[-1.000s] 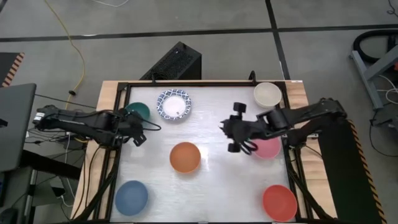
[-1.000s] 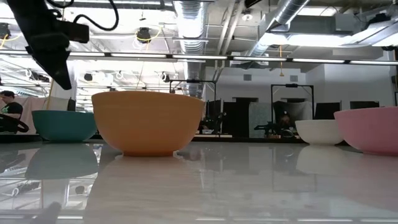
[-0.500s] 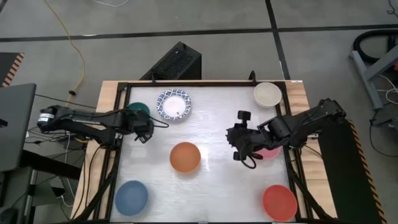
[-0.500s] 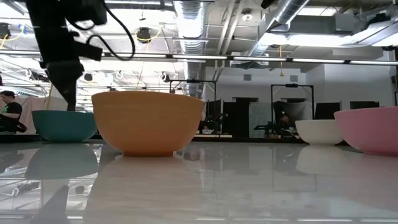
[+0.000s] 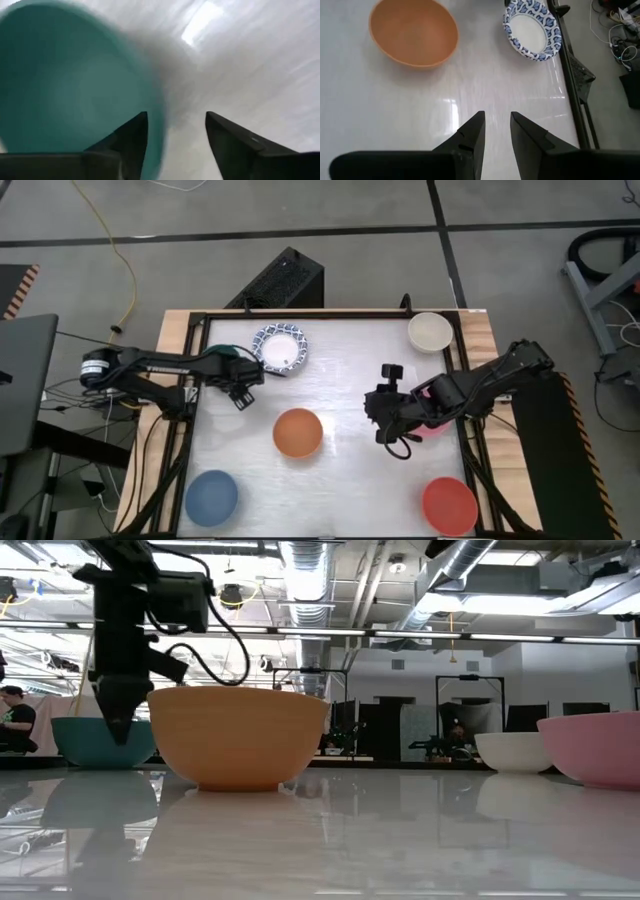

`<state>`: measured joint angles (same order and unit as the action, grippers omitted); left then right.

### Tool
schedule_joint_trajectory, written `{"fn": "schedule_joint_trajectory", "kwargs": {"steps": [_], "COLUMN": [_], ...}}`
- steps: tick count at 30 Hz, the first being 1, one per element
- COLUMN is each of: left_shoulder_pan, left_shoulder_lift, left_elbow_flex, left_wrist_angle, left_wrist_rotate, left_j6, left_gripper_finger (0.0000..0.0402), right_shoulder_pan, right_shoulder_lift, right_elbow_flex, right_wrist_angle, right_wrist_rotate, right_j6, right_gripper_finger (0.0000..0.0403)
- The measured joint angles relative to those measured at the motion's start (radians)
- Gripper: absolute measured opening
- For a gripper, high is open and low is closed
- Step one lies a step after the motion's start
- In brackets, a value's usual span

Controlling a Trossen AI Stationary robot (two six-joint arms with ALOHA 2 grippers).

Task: Nest bowls inside each other
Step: Stack the green bowl on the blue patterned bowl

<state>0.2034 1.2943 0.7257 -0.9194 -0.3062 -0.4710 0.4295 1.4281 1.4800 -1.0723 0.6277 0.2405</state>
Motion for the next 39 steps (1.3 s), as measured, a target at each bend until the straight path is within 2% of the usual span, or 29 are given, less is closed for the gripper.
{"fn": "schedule_joint_trajectory", "kwargs": {"steps": [3, 6, 8, 14, 22, 27, 31, 35, 39], "left_shoulder_pan": [0.01, 0.013, 0.012, -0.004, -0.098, -0.171, -0.198, -0.168, -0.089], "left_shoulder_lift": [0.033, 0.055, 0.064, 0.06, 0.017, 0.015, 0.014, 0.021, 0.052], "left_elbow_flex": [0.0, 0.0, 0.0, 0.021, 0.195, 0.34, 0.398, 0.4, 0.399], "left_wrist_angle": [0.036, 0.052, 0.061, 0.038, -0.063, -0.059, 0.05, 0.086, 0.105], "left_wrist_rotate": [0.011, -0.006, -0.015, -0.011, -0.017, -0.021, -0.064, -0.055, -0.015], "left_j6": [0.005, -0.002, -0.006, 0.004, 0.044, 0.302, 0.473, 0.605, 0.695], "left_gripper_finger": [0.0122, 0.004, 0.0012, 0.0001, 0.0, 0.0, 0.0, 0.0, 0.0], "right_shoulder_pan": [0.012, 0.031, 0.046, 0.11, 0.198, 0.252, 0.287, 0.311, 0.324], "right_shoulder_lift": [0.0, 0.0, 0.0, -0.003, -0.003, -0.003, -0.003, -0.003, -0.003], "right_elbow_flex": [0.0, 0.0, 0.0, 0.0, 0.0, 0.0, 0.0, 0.0, 0.0], "right_wrist_angle": [0.0, -0.011, -0.024, -0.121, -0.277, -0.362, -0.388, -0.387, -0.386], "right_wrist_rotate": [0.0, 0.005, 0.006, 0.055, 0.097, 0.141, 0.144, 0.145, 0.145], "right_j6": [0.023, 0.045, 0.052, 0.151, 0.347, 0.473, 0.547, 0.594, 0.616], "right_gripper_finger": [0.0113, 0.0113, 0.0113, 0.0113, 0.0113, 0.0113, 0.0113, 0.0113, 0.0113]}}
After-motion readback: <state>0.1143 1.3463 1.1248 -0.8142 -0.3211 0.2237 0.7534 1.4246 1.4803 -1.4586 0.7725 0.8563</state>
